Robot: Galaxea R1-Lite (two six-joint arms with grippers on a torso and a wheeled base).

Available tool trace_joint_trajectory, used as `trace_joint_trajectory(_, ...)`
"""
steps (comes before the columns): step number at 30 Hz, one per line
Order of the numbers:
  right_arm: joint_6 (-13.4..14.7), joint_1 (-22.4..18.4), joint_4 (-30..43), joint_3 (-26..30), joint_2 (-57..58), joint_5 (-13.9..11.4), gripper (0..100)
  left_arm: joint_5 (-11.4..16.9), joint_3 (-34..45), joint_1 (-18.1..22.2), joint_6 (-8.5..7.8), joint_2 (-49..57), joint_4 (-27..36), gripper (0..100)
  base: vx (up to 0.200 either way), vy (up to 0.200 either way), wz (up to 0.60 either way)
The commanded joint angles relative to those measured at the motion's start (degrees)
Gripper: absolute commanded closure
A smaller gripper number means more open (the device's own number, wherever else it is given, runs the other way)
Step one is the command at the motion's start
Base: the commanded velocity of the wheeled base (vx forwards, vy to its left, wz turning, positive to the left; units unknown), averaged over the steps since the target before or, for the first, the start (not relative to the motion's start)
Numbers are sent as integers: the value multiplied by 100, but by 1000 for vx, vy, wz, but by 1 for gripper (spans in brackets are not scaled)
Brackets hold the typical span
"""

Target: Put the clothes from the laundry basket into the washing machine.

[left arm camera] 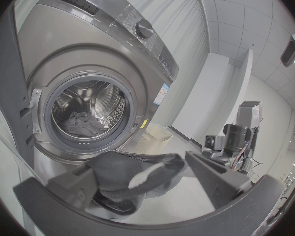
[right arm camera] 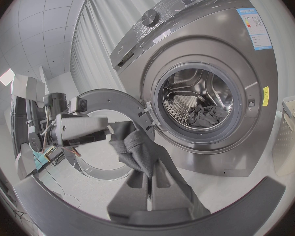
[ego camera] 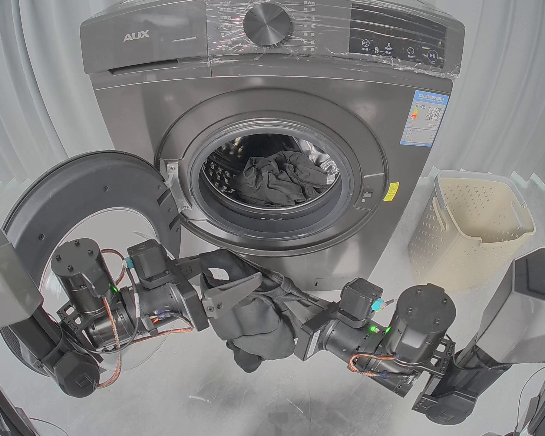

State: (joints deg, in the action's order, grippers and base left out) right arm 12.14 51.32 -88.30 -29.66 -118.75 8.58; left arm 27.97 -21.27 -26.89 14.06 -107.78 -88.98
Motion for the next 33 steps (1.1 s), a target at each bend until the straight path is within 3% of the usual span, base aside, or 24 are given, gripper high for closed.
trace_joint_trajectory(1,-10,-26,-3,13,203,29,100,-151,-8,0,-43,-261,-5,0,0,0,0)
trace_joint_trajectory(15,25,-289,-3,-57,440,196,100,-213,71,9,-61,-279,-5,0,0,0,0)
trace_joint_trajectory(24,16,-325,-3,-66,660,196,100,-213,238,79,-492,-604,-5,0,0,0,0)
trace_joint_trajectory(33,-10,-342,-3,-93,783,170,100,-213,220,255,-544,-780,-5,0,0,0,0)
